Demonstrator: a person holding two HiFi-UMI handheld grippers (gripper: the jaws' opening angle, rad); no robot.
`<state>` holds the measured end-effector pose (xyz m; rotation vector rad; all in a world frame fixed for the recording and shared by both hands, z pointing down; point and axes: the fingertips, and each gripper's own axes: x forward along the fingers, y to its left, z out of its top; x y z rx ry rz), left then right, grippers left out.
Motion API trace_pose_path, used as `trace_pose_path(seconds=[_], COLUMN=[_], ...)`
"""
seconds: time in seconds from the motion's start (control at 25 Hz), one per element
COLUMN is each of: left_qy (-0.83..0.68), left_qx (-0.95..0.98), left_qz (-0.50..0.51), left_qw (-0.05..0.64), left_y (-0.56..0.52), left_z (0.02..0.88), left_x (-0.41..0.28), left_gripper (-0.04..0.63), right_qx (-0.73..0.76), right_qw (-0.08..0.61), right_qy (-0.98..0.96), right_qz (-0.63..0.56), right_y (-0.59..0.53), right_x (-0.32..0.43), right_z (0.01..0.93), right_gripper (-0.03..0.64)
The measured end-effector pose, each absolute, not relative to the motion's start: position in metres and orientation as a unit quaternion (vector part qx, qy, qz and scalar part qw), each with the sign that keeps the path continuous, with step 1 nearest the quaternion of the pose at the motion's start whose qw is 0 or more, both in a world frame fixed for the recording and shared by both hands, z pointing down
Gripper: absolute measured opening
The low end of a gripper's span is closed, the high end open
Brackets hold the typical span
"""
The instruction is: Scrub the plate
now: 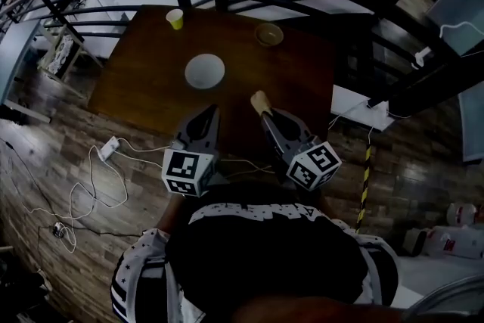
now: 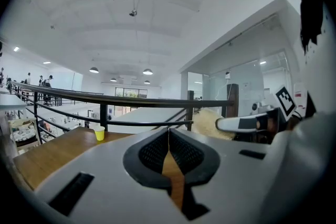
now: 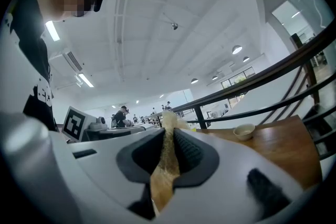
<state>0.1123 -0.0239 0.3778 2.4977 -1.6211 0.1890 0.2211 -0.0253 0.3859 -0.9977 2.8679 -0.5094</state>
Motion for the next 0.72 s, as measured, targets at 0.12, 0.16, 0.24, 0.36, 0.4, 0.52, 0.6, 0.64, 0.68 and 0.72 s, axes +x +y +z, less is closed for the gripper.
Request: trace_pose_path(seconds=[0.12,0.16,0.24,0.36,0.4,0.52,0.6,0.64,0.68,0.72], left_qy=[-0.547,-0.548,-0.551,-0.558,-0.56,-0.564,-0.566,-0.567,-0.568,-0.569], left_qx=[0.831,0.83,0.828,0.822,0.821,0.819,0.817,0.816,0.815,0.814], left_qz=[0.06,0.061,0.066,0.065,0.065,0.069,0.071,0.073,0.075,0.076], left_qw=[0.081,0.082,0.086,0.089,0.088,0.085,0.084,0.085,0.086,0.086], left_y=[-0.033,-0.036,-0.042,-0.05,-0.053,-0.06,-0.065,-0.068,-0.07,-0.073], left_z=[0.377,0.379,0.383,0.386,0.387,0.388,0.389,0.389,0.389,0.39], left_x=[0.099,0.095,0.087,0.074,0.07,0.059,0.05,0.046,0.041,0.037], left_gripper=[0.014,0.014,0.014,0.014,0.014,0.014,0.014,0.014,0.014,0.014], right_qx=[-0.319,-0.317,-0.314,-0.311,-0.31,-0.308,-0.304,-0.302,-0.3,-0.297], right_qw=[0.026,0.025,0.023,0.017,0.017,0.015,0.014,0.015,0.015,0.015], right_qy=[0.932,0.932,0.934,0.935,0.935,0.935,0.937,0.938,0.939,0.94], right_qz=[-0.171,-0.171,-0.17,-0.17,-0.171,-0.174,-0.172,-0.171,-0.17,-0.169], right_y=[-0.035,-0.039,-0.048,-0.06,-0.064,-0.073,-0.08,-0.083,-0.087,-0.089], right_x=[0.207,0.203,0.196,0.186,0.183,0.173,0.165,0.16,0.156,0.151], right_z=[0.387,0.387,0.386,0.388,0.39,0.393,0.394,0.395,0.395,0.396], right_gripper=[0.049,0.049,0.051,0.049,0.05,0.05,0.05,0.05,0.05,0.049])
